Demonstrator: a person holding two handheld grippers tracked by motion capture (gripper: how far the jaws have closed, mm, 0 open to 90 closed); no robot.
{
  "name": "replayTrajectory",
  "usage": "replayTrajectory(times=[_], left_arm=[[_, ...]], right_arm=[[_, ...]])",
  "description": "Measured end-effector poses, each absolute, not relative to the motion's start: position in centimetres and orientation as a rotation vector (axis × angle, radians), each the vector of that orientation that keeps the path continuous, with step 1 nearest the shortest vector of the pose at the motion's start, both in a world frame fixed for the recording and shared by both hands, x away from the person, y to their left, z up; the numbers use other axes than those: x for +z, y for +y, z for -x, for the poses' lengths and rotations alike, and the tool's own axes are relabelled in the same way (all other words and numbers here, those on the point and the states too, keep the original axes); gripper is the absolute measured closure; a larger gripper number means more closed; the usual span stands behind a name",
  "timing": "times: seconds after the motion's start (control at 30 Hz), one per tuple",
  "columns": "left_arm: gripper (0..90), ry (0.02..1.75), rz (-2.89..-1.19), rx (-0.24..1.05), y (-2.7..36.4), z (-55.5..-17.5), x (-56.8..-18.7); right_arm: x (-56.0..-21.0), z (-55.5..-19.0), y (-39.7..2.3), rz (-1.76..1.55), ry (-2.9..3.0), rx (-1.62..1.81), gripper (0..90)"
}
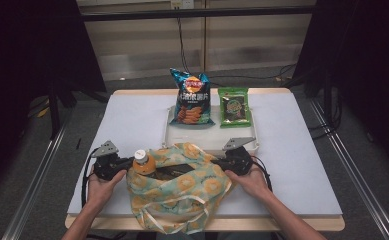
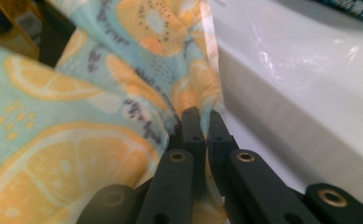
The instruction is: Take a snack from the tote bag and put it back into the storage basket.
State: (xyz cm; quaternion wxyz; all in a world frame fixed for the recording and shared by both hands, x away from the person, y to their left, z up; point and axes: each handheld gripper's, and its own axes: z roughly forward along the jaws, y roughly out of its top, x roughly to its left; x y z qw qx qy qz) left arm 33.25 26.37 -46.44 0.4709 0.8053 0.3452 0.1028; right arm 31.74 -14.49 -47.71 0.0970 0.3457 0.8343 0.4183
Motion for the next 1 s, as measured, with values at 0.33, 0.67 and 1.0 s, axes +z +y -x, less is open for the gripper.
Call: replayTrajectory(times=[0.33, 0.67, 1.0], left_arm=[[90.0, 0.845, -2.006, 0.238, 26.0, -33.1, -47.2], [66.1, 0.902, -1.875, 0.276, 28.5, -32.1, -46.1], [66.1, 0.881, -1.816, 0.281, 29.1, -30.9, -45.3]], right_arm=[[-48.7, -31.7, -14.2, -1.009, 2.496, 1.193, 87.7], [-44.7, -30.8, -15.7, -1.004, 2.345, 1.372, 53.7], [-39.9, -29.0, -15.3, -0.908, 2.241, 1.511, 51.8]])
